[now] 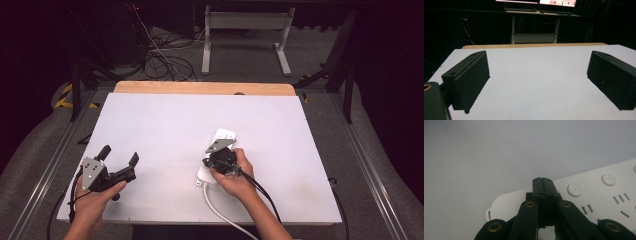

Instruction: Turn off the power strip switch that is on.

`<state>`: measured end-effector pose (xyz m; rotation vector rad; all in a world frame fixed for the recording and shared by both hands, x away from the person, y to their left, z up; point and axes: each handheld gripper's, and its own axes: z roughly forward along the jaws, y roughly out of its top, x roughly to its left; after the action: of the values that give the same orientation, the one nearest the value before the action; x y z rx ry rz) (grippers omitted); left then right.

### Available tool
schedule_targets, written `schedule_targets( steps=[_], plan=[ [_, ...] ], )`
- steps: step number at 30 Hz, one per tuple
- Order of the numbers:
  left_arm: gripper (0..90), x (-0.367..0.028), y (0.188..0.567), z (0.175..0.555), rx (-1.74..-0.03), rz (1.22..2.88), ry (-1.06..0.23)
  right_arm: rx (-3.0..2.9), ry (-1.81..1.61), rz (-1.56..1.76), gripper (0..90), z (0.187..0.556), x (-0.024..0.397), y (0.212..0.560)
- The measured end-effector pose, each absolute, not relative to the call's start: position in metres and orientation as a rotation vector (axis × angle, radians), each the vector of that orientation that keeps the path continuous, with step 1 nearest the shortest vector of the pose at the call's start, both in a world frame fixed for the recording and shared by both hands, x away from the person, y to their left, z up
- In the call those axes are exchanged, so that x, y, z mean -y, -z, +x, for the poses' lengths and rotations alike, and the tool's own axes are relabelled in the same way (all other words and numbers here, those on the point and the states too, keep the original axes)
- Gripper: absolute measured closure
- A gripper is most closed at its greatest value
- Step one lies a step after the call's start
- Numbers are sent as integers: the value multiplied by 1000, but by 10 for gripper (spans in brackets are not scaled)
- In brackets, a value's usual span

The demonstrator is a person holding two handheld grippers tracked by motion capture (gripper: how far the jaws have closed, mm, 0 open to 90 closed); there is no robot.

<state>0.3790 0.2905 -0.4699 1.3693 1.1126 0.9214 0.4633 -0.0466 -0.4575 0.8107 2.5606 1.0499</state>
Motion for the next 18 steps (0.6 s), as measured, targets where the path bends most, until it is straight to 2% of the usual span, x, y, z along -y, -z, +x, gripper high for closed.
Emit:
schedule_targets(
  steps=[18],
  plan=[
    [53, -290, 470, 380, -1118, 1376, -920, -2554, -931, 798, 900, 456, 37, 454]
  ],
)
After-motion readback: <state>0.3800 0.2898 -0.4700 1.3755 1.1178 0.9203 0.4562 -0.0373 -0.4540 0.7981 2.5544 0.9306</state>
